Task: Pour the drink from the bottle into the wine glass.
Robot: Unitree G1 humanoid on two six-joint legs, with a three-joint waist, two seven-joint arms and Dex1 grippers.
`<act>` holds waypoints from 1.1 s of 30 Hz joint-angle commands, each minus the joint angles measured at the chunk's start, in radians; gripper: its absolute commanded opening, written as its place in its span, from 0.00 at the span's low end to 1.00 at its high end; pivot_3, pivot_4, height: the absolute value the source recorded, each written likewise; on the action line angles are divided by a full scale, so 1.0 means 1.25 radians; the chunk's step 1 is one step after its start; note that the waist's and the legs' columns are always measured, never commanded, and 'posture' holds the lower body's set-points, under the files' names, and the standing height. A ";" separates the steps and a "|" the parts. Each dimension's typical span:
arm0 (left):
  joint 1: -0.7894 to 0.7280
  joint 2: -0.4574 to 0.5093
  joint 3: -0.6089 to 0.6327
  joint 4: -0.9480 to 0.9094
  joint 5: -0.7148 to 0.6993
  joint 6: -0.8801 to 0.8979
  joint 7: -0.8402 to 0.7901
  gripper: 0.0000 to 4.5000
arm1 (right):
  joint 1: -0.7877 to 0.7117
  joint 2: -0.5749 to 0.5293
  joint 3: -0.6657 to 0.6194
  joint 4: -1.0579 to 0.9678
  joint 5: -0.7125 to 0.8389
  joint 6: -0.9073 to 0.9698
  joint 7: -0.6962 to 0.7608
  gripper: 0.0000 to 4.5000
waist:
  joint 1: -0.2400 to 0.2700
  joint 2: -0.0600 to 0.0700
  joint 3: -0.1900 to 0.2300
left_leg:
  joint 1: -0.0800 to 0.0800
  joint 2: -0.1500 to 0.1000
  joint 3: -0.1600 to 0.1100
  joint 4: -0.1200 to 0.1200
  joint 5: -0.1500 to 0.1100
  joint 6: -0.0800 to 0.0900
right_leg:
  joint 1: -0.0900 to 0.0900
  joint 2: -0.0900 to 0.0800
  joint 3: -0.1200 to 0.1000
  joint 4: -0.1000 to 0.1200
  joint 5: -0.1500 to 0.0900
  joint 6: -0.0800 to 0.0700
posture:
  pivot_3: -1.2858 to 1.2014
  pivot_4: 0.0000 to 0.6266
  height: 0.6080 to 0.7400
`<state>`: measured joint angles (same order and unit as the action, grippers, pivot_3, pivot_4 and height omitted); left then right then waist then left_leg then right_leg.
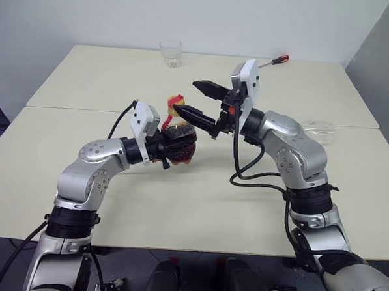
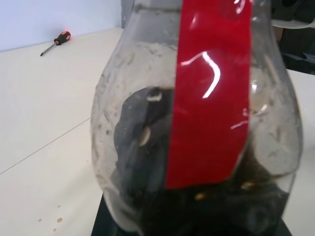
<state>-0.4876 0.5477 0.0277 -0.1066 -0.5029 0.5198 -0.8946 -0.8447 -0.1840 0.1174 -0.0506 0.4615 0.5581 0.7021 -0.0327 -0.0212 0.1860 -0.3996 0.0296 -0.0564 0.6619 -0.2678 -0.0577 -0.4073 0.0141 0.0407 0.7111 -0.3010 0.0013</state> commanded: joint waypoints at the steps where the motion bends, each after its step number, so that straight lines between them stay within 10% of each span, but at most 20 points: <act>1: -0.019 0.000 0.011 -0.025 -0.004 -0.020 -0.001 0.22 | -0.004 -0.021 -0.015 -0.032 0.004 -0.006 0.011 1.00 | 0.000 0.000 0.000 | 0.000 0.000 0.000 0.000 0.000 0.000 | 0.000 0.000 0.000 0.000 0.000 0.000 | 0.52 0.24 1.00; 17: -0.031 0.000 0.008 -0.014 -0.002 -0.021 -0.007 0.22 | 0.037 -0.095 -0.044 -0.069 0.029 0.025 0.024 1.00 | 0.000 0.000 0.000 | 0.000 0.000 0.000 0.000 0.000 0.000 | 0.000 0.000 0.000 0.000 0.000 0.000 | 0.52 0.24 1.00; 33: -0.034 -0.003 0.007 -0.013 0.001 -0.022 -0.011 0.22 | -0.039 0.019 -0.023 -0.045 0.096 0.088 0.012 1.00 | 0.000 0.000 0.000 | 0.000 0.000 0.000 0.000 0.000 0.000 | 0.000 0.000 0.000 0.000 0.000 0.000 | 0.52 0.24 1.00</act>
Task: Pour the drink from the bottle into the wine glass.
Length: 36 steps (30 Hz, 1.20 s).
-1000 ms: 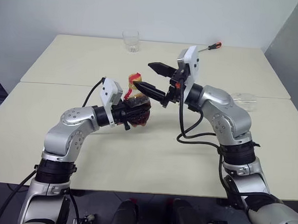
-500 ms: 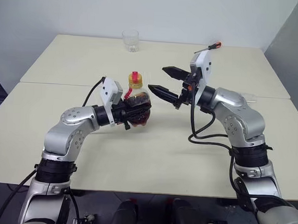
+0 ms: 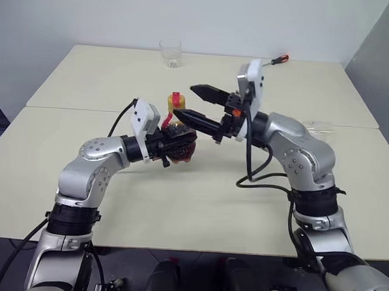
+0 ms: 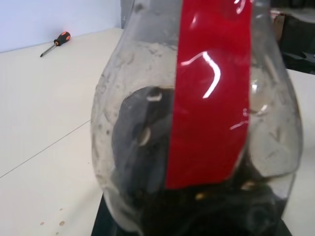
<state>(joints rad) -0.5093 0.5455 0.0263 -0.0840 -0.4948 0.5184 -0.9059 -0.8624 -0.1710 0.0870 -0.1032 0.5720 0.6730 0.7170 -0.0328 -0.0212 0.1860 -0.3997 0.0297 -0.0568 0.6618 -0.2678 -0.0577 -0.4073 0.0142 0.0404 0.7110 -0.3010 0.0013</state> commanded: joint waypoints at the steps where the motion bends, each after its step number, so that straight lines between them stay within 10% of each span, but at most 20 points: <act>1: -0.015 -0.001 0.008 -0.034 -0.006 -0.020 -0.002 0.22 | -0.029 0.011 0.005 0.005 0.004 -0.007 0.004 1.00 | 0.000 0.000 0.000 | 0.000 0.000 0.000 0.000 0.000 0.000 | 0.000 0.000 0.000 0.000 0.000 0.000 | 0.52 0.24 1.00; 32: -0.007 -0.003 0.000 -0.048 -0.008 -0.016 -0.010 0.22 | -0.103 0.034 -0.004 0.128 0.015 0.024 0.024 1.00 | 0.000 0.000 0.000 | 0.000 0.000 0.000 0.000 0.000 0.000 | 0.000 0.000 0.000 0.000 0.000 0.000 | 0.52 0.24 1.00; 36: -0.008 -0.003 -0.002 -0.047 -0.008 -0.016 -0.013 0.22 | -0.101 0.036 -0.004 0.125 0.014 0.028 0.029 0.80 | 0.000 0.000 0.000 | 0.000 0.000 0.000 0.000 0.000 0.000 | 0.000 0.000 0.000 0.000 0.000 0.000 | 0.52 0.24 1.00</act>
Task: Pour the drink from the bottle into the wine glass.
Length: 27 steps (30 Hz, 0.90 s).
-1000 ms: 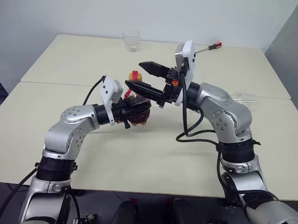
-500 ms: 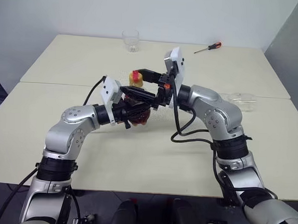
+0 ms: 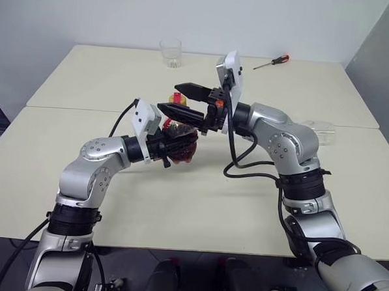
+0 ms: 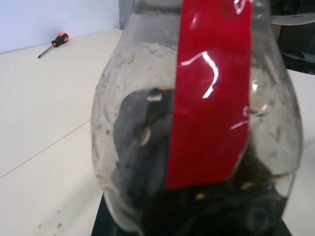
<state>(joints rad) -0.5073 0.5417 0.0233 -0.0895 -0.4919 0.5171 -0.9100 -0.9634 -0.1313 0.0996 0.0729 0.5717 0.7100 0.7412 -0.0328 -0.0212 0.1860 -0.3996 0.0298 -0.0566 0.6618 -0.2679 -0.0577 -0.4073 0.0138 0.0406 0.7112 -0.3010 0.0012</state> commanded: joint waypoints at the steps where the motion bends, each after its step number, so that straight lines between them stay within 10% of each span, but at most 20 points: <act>1: -0.010 0.000 0.000 -0.042 -0.010 -0.015 -0.010 0.22 | -0.020 0.003 -0.013 -0.017 0.014 -0.001 0.012 0.73 | 0.000 0.000 0.000 | 0.000 0.000 0.000 0.000 0.000 0.000 | 0.000 0.000 0.000 0.000 0.000 0.000 | 0.52 0.24 1.00; 7: -0.013 0.002 -0.001 -0.039 -0.010 -0.017 -0.012 0.22 | -0.010 -0.004 -0.007 -0.022 0.008 -0.004 0.026 0.28 | 0.000 0.000 0.000 | 0.000 0.000 0.000 0.000 0.000 0.000 | 0.000 0.000 0.000 0.000 0.000 0.000 | 0.52 0.24 1.00; 18: 0.007 0.009 0.000 -0.057 -0.017 -0.011 -0.020 0.22 | -0.028 -0.017 -0.014 -0.031 0.032 -0.002 0.077 0.28 | 0.000 0.000 0.000 | 0.000 0.000 0.000 0.000 0.000 0.000 | 0.000 0.000 0.000 0.000 0.000 0.000 | 0.52 0.24 1.00; 27: 0.049 0.012 -0.007 -0.120 -0.043 0.004 -0.047 0.22 | -0.075 -0.083 -0.003 0.030 0.047 -0.065 0.358 0.28 | -0.001 0.000 0.000 | 0.000 0.000 0.000 0.000 0.000 0.000 | 0.000 0.000 0.000 0.000 0.000 0.000 | 0.52 0.24 1.00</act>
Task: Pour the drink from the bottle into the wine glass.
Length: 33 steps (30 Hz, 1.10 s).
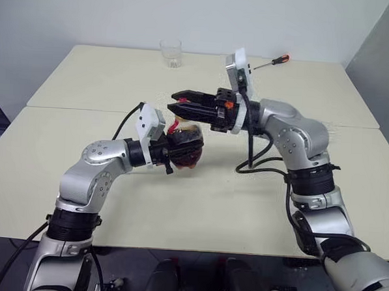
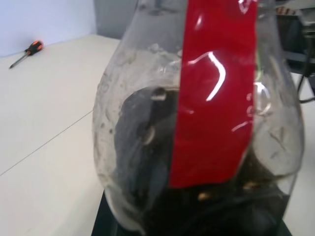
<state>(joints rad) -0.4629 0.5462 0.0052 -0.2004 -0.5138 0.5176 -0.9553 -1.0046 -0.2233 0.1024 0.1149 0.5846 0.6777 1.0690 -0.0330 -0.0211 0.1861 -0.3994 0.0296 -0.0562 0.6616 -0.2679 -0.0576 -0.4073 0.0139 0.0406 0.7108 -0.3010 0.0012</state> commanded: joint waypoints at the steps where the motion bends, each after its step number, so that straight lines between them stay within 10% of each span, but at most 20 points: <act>1: 0.020 0.009 0.004 -0.046 -0.033 0.011 -0.016 0.22 | -0.048 -0.010 -0.001 0.009 0.034 -0.046 0.121 0.28 | -0.001 0.000 0.000 | 0.000 0.000 0.000 0.000 0.000 0.000 | 0.000 0.000 0.000 0.000 0.000 0.000 | 0.52 0.24 1.00; 22: 0.061 0.027 -0.008 -0.097 -0.078 0.035 -0.039 0.21 | -0.155 -0.018 -0.006 0.183 -0.038 -0.217 0.280 0.28 | 0.000 0.001 0.001 | 0.000 0.000 0.000 0.000 0.000 0.000 | 0.000 0.000 0.000 0.000 0.000 0.000 | 0.52 0.24 1.00; 33: 0.052 0.029 -0.010 -0.085 -0.076 0.025 -0.041 0.21 | -0.173 -0.026 -0.062 0.192 0.009 -0.049 0.187 0.28 | 0.000 0.001 0.001 | 0.000 0.001 0.000 0.000 0.000 0.000 | 0.000 0.000 0.000 0.000 0.000 0.000 | 0.52 0.24 1.00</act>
<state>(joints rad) -0.3777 0.5756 -0.0198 -0.2806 -0.6003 0.5713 -0.9962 -1.1975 -0.2435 0.0567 0.3956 0.5719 0.6044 1.3105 -0.0326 -0.0197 0.1871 -0.3994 0.0302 -0.0565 0.6619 -0.2679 -0.0576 -0.4073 0.0134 0.0407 0.7112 -0.3009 0.0011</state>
